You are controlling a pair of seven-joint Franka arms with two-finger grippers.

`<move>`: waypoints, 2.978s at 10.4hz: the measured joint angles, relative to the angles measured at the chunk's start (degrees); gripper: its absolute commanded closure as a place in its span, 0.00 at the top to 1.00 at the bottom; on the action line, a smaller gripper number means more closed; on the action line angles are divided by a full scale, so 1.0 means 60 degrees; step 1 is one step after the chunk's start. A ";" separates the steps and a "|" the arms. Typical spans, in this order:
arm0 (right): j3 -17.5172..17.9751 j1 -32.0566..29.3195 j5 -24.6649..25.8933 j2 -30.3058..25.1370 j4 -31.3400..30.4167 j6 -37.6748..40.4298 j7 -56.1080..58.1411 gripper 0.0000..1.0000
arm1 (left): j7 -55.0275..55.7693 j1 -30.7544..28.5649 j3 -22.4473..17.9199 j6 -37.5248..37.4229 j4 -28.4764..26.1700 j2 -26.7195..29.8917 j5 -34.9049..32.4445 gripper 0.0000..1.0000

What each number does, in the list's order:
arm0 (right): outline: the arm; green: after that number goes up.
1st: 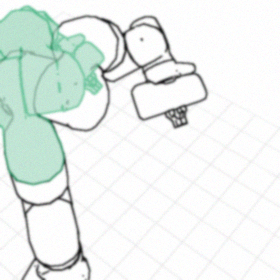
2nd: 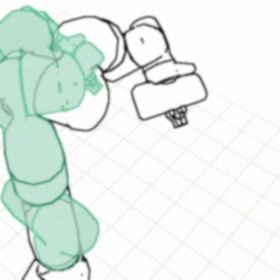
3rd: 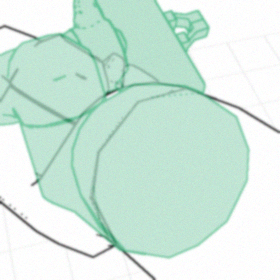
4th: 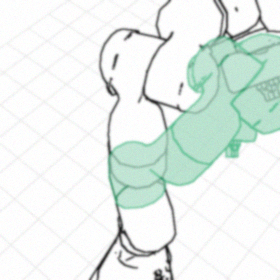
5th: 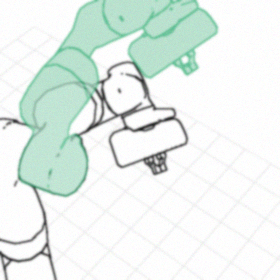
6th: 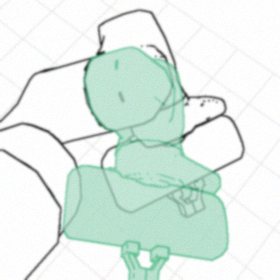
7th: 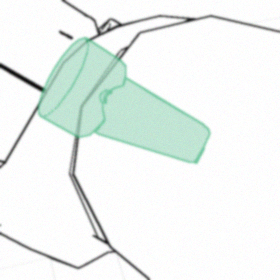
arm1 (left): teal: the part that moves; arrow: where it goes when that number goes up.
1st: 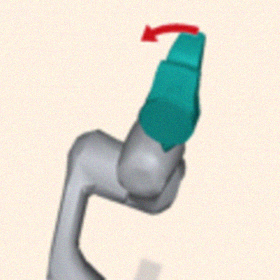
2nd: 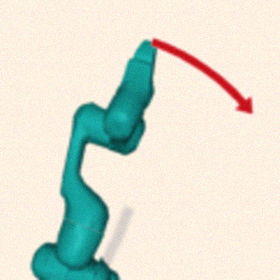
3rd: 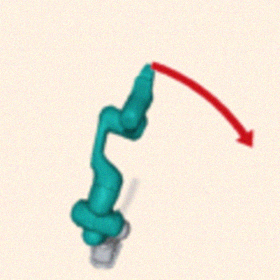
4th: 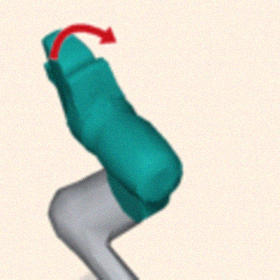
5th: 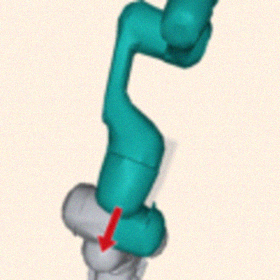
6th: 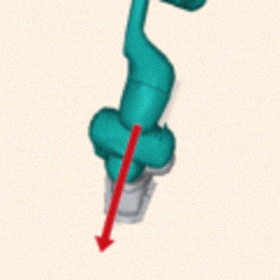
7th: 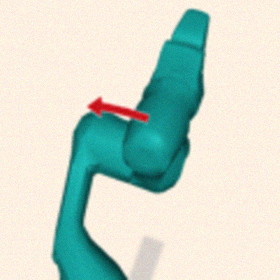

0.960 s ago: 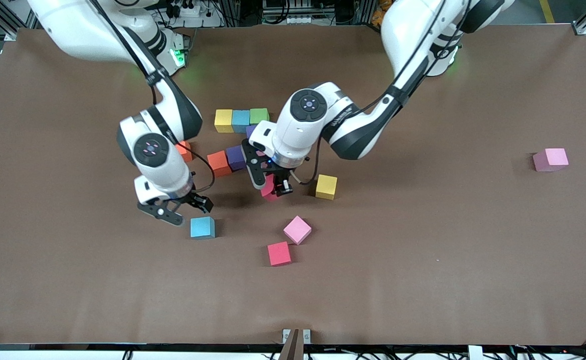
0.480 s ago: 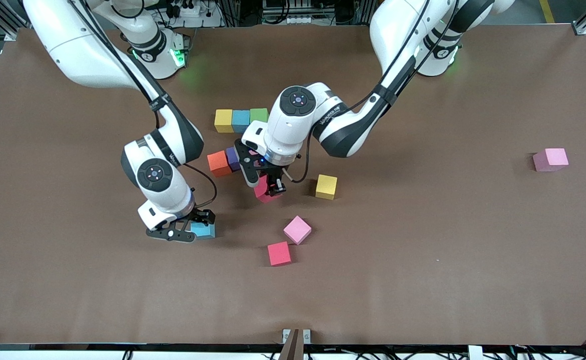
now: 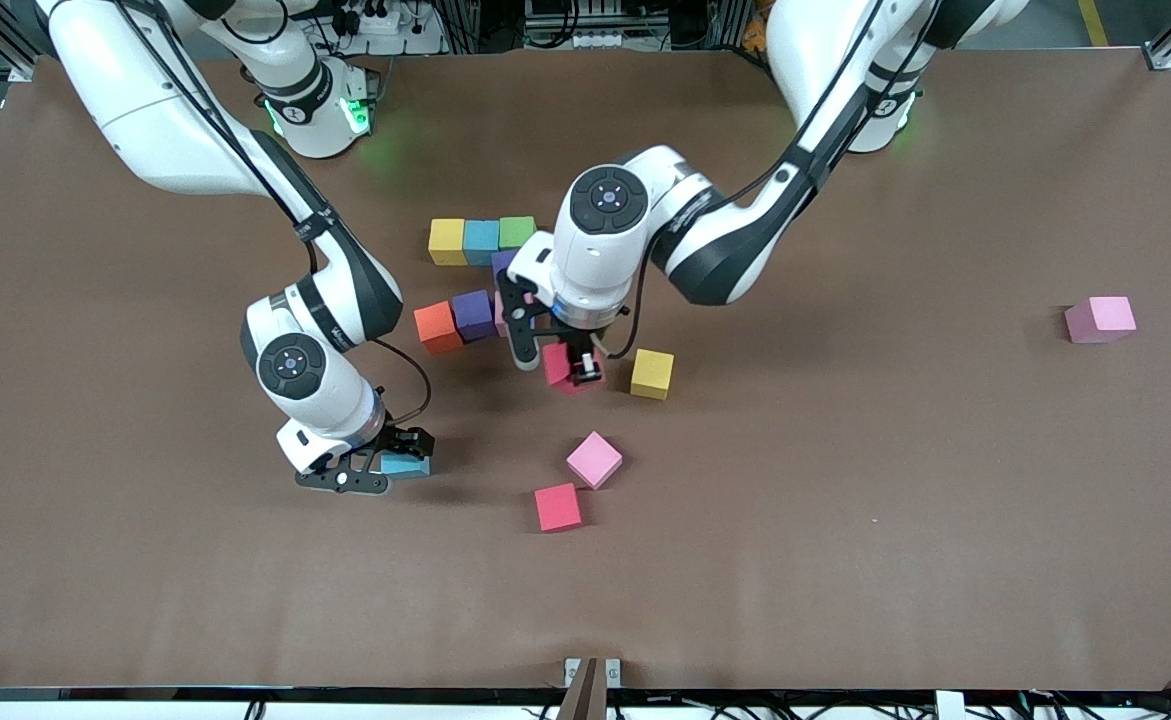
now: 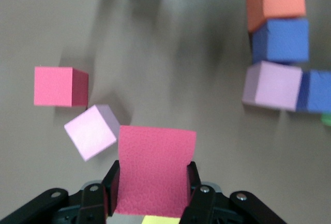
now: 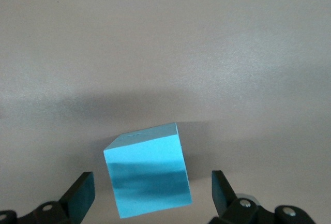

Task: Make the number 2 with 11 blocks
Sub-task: 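Carry the cyan block with the right gripper while the left gripper holds red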

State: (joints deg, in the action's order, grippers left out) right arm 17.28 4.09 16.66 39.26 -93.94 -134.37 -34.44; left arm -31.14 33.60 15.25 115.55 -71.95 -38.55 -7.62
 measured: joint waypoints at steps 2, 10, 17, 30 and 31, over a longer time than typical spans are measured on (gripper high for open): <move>0.0004 0.0010 -0.0004 0.0118 0.0000 -0.0023 0.0006 1.00 | -0.0937 -0.0074 0.0004 -0.1281 0.0000 0.0488 0.0226 0.00; -0.0008 -0.0003 -0.0018 0.0302 0.0005 -0.0227 0.0057 0.00 | -0.2138 -0.0143 0.0012 -0.2994 -0.0010 0.1596 0.0827 0.00; 0.0016 -0.0001 -0.0050 0.0204 0.0041 -0.0141 0.0242 0.00 | -0.2149 -0.0233 0.0003 -0.3265 -0.0024 0.2044 0.0833 0.00; 0.0143 0.0644 -0.0068 -0.2341 -0.4346 -0.1937 0.0306 0.00 | -0.2149 0.0002 0.0024 -0.3283 -0.0237 0.1900 0.0833 0.00; 0.0189 0.0645 -0.0200 -0.2380 -0.4365 -0.1937 0.0276 0.00 | -0.2149 0.0022 0.0025 -0.3283 -0.0241 0.1901 0.0833 0.00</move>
State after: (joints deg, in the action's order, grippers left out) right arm 18.42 7.96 15.46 24.98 -120.12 -145.99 -32.78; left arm -44.03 33.74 15.40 95.85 -73.40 -27.14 -2.62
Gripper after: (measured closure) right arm 0.476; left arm 0.471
